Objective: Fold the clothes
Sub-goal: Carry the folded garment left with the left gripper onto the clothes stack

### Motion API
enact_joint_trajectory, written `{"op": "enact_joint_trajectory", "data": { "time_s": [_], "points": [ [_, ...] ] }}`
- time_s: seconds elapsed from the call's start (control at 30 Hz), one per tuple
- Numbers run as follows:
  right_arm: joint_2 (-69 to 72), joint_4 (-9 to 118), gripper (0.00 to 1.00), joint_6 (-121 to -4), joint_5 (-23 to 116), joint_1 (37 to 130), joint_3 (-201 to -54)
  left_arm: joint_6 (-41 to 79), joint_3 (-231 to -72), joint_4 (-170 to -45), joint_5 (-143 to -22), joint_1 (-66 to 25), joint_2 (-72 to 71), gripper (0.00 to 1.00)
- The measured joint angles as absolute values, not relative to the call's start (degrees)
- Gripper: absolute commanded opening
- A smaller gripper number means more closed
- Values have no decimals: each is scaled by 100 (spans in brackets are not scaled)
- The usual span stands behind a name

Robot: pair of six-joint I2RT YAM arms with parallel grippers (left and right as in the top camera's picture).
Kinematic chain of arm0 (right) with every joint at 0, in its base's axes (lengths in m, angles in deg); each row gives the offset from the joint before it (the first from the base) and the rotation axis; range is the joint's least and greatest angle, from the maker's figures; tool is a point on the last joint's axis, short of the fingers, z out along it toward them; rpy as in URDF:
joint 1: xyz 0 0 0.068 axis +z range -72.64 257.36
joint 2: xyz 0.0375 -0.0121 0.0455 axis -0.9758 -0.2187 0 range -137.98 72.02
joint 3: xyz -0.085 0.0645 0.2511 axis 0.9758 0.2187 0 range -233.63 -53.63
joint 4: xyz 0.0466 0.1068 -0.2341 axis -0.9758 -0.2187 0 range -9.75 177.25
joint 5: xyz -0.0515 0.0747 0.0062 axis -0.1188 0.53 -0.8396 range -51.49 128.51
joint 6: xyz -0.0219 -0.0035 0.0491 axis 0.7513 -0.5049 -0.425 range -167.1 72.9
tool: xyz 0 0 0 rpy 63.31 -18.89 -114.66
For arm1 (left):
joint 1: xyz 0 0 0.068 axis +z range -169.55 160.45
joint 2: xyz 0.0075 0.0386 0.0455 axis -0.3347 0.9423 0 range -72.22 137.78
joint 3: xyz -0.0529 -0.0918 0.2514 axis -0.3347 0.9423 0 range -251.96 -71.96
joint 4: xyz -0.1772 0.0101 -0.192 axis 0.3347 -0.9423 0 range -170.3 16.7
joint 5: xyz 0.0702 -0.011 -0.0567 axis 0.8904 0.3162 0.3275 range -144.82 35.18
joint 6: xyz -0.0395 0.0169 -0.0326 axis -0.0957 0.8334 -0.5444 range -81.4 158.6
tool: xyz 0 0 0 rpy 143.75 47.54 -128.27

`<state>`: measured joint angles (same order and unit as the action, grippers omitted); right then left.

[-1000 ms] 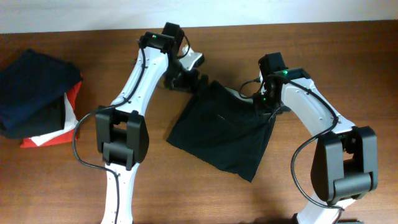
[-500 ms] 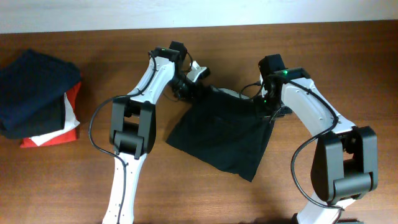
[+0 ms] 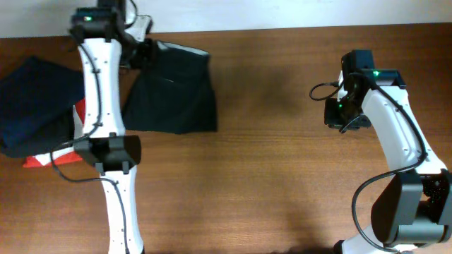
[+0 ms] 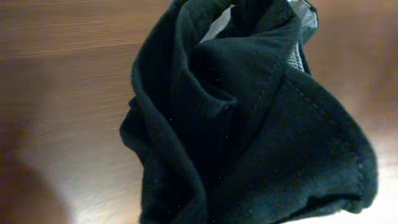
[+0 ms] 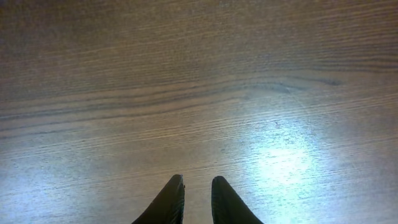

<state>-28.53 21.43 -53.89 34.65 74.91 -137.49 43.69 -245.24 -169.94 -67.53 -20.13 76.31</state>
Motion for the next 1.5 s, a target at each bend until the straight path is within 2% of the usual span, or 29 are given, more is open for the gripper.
{"op": "enact_joint_trajectory", "data": {
  "time_s": [0.23, 0.37, 0.47, 0.5, 0.63, 0.77, 0.87, 1.03, 1.23, 1.37, 1.5],
  "points": [
    [-2853, 2011, 20, -5389, 3465, 7488, -13749, 4019, -23942, -16984, -6226, -1626, 6090, 0],
    [-2853, 2009, 20, -5387, 3465, 7488, -13749, 3829, -20952, -16984, -5514, -1624, 4370, 0],
    [-2853, 2005, 20, -5382, 3465, 7488, -13749, 3267, -19975, -16988, -4838, -1434, 3904, 0],
    [-2853, 2005, 20, -5376, 3465, 7488, -13749, 3072, -19899, -16627, -4395, -1150, 3810, 0],
    [-2853, 2005, 20, -5376, 3465, 7488, -13749, 2860, -19868, -15338, -4040, -568, 3793, 0],
    [-2853, 2003, 20, -5376, 3465, 7488, -13749, 2979, -19859, -14595, -4427, -173, 3793, 0],
    [-2853, 2003, 20, -5376, 3465, 7488, -13749, 3715, -19859, -14542, -5968, -13, 3793, 0],
    [-2853, 2005, 20, -5376, 3465, 7488, -13749, 4362, -19916, -14212, -7402, -42, 3793, 0],
    [-2853, 2000, 20, -5374, 3467, 7488, -13749, 4305, -20122, -12944, -6838, -16, 3797, 0],
    [-2853, 1979, 20, -5376, 3467, 7488, -13749, 4205, -20202, -12988, -6561, 229, 4315, 0],
    [-2853, 1974, 20, -5372, 3467, 7488, -13749, 4012, -20198, -13460, -6314, 972, 4833, 0]
  ]
}}
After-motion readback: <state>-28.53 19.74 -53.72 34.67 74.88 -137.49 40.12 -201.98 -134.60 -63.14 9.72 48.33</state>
